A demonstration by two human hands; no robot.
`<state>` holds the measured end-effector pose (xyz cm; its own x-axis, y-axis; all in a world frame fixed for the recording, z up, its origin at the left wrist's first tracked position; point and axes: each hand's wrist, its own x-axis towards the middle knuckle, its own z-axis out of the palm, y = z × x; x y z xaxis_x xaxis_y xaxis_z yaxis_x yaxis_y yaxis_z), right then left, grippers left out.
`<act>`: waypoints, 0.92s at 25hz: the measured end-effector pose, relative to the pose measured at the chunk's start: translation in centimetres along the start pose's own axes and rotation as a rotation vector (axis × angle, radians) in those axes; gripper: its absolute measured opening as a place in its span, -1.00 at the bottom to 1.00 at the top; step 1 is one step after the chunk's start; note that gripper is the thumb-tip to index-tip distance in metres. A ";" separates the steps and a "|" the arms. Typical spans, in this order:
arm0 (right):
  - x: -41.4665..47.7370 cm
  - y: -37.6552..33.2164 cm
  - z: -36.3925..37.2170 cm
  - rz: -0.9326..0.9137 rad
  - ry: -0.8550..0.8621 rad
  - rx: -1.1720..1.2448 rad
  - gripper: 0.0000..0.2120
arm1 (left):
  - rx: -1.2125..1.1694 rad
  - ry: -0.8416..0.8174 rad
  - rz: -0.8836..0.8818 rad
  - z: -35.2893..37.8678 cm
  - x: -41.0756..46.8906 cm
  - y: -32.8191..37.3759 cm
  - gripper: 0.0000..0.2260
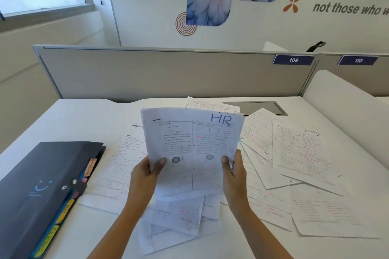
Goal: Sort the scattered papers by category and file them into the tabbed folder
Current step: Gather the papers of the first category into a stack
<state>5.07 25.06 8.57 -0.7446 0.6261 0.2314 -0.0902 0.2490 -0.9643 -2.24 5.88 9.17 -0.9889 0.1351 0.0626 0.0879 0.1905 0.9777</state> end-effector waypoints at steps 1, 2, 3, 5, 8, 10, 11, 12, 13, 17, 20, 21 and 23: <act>0.2 -0.3 0.0 0.002 -0.009 -0.018 -0.95 | 0.024 0.048 -0.001 -0.3 0.2 0.0 -0.77; 0.4 -0.6 0.0 0.002 -0.007 -0.039 -0.97 | 0.024 0.097 -0.007 -0.8 0.4 0.1 -0.83; 0.6 -0.6 0.0 0.013 0.012 -0.065 -0.96 | 0.012 0.137 -0.019 -1.4 0.6 0.1 -0.85; 0.9 0.2 -0.1 0.095 0.057 -0.160 -0.86 | 0.018 0.186 -0.069 -3.0 1.0 -0.2 -0.84; 0.9 2.1 -0.5 0.416 -0.006 -0.459 -0.65 | 0.012 0.207 -0.176 -5.9 0.9 -1.6 -0.86; 0.5 2.8 -0.4 0.576 -0.103 -0.570 -0.56 | -0.012 0.201 -0.249 -7.7 0.4 -2.9 -0.88; 0.2 3.0 -0.2 0.615 -0.133 -0.568 -0.55 | -0.025 0.200 -0.286 -8.5 0.2 -3.5 -0.89; 0.0 3.1 0.1 0.633 -0.150 -0.560 -0.55 | -0.045 0.204 -0.316 -9.0 -0.1 -3.9 -0.89; -0.1 3.4 0.4 0.637 -0.159 -0.547 -0.57 | -0.070 0.210 -0.342 -9.5 -0.3 -4.3 -0.89; -0.1 3.8 1.3 0.537 -0.066 -0.507 -0.84 | -0.165 0.218 -0.412 -10.2 -1.3 -4.9 -0.82; 0.4 3.4 0.7 0.455 -0.011 -0.520 -0.82 | -0.212 0.236 -0.422 -10.1 -1.6 -5.2 -0.84; 0.5 3.5 0.4 0.431 0.021 -0.530 -0.88 | -0.227 0.236 -0.424 -9.9 -1.7 -5.3 -0.87; 0.8 4.0 -0.2 0.383 0.096 -0.552 -0.90 | -0.265 0.220 -0.434 -9.5 -1.8 -5.6 -0.92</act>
<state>4.27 26.74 4.91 -0.5923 0.8019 -0.0785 0.5380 0.3211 -0.7794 -2.10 -4.65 5.51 -0.9319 -0.1136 -0.3445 -0.3382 -0.0713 0.9384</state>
